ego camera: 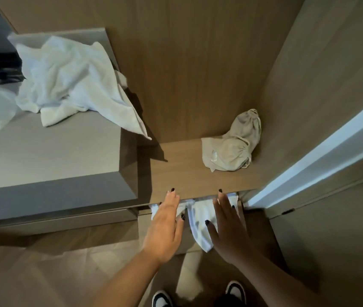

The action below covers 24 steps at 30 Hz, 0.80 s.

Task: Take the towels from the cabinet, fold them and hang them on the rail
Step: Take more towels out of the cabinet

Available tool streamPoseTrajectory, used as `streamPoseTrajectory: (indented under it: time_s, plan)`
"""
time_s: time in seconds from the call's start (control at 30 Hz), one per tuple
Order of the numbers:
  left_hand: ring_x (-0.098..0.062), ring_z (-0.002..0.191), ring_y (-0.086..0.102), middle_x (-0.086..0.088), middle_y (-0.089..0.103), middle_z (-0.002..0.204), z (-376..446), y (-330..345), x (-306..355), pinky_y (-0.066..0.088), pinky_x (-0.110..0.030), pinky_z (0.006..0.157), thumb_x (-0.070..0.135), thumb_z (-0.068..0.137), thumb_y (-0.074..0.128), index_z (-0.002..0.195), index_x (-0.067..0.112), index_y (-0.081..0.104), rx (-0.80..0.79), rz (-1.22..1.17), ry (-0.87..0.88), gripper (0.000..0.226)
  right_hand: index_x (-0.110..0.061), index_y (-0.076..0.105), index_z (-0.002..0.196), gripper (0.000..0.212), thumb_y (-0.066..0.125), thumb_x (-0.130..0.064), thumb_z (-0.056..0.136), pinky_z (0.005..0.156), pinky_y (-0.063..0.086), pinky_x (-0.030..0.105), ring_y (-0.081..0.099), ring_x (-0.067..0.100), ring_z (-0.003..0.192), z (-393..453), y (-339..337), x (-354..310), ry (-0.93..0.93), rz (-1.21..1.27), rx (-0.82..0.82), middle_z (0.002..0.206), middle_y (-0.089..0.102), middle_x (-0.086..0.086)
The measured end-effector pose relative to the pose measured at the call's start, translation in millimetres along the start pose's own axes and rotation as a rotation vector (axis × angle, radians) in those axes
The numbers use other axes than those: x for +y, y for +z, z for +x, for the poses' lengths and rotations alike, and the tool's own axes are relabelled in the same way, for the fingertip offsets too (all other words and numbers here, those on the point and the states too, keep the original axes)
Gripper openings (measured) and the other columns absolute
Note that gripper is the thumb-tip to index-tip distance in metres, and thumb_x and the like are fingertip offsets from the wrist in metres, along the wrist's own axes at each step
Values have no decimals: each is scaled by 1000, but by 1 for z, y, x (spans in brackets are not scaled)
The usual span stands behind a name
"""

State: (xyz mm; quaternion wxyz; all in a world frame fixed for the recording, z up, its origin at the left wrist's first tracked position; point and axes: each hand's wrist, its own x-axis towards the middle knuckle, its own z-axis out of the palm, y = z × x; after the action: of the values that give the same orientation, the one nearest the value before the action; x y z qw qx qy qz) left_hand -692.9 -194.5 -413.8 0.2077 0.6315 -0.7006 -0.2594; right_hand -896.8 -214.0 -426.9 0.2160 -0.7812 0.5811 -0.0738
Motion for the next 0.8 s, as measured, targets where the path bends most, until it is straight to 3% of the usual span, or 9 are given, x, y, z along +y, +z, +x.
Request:
streamPoseTrajectory:
  time_s: [0.07, 0.17, 0.23, 0.33, 0.43, 0.53, 0.63, 0.7, 0.8]
  plan:
    - [18, 140, -11, 17, 2, 158, -2, 23, -11, -4, -4, 112, 23, 104, 41, 155, 25, 13, 10, -52, -38, 58, -21, -5, 155, 76, 1, -60, 90, 122, -3, 28, -20, 7, 148, 1, 24, 9, -2, 106, -49, 158, -26, -8]
    - [17, 141, -8, 16, 4, 158, -1, 66, -36, -3, -6, 114, 23, 104, 40, 151, 30, 10, 31, -83, -87, 56, -22, 9, 157, 61, 31, -37, 102, 122, 7, 31, -12, 6, 149, 12, 63, 25, -69, 186, -56, 160, -17, -13]
    - [12, 145, -5, 15, 5, 159, 1, 101, -60, -1, -9, 117, 24, 104, 38, 154, 26, 12, 34, -95, -121, 56, -23, 16, 156, 60, 41, -26, 102, 120, 12, 29, -7, 3, 149, 21, 97, 42, -109, 211, -24, 162, -9, -13]
    - [5, 148, -1, 15, 4, 159, 2, 163, -94, 0, -9, 117, 27, 105, 38, 156, 21, 14, 25, -92, -185, 57, -21, 21, 154, 60, 45, -23, 99, 117, 20, 31, 0, 6, 150, 33, 155, 80, -151, 228, 19, 164, 1, -8]
    - [2, 149, 1, 14, 4, 160, 10, 224, -127, -1, -6, 114, 34, 103, 32, 157, 19, 14, 15, -92, -205, 59, -16, 20, 154, 58, 36, -28, 100, 118, 28, 46, 4, 13, 152, 45, 222, 129, -171, 209, -3, 165, 4, 0]
    - [2, 148, 1, 12, 5, 160, 31, 288, -159, 1, -8, 116, 31, 101, 35, 157, 16, 16, 15, -104, -166, 62, -12, 19, 156, 61, 29, -35, 100, 118, 28, 47, 3, 14, 152, 62, 285, 170, -101, 204, 12, 166, 3, 1]
    - [0, 148, -1, 9, 3, 160, 59, 343, -190, 1, -12, 118, 29, 103, 40, 156, 15, 15, 61, -120, -157, 60, -13, 17, 155, 65, 38, -35, 98, 120, 27, 42, 8, 17, 152, 86, 340, 196, 11, 247, 77, 165, 7, 3]
    - [-6, 151, -3, 6, 2, 162, 74, 375, -217, 1, -17, 119, 43, 101, 30, 156, 14, 12, 66, -93, -130, 65, -12, 21, 153, 66, 45, -32, 96, 117, 31, 42, 16, 23, 151, 103, 373, 211, 13, 236, 125, 164, 15, 10]
    - [-14, 152, -8, -1, -7, 163, 88, 426, -259, 4, -29, 123, 48, 98, 24, 153, 16, -5, 17, -21, -140, 70, -6, 27, 149, 67, 56, -20, 91, 110, 40, 49, 29, 32, 146, 128, 427, 244, -27, 159, 182, 159, 25, 18]
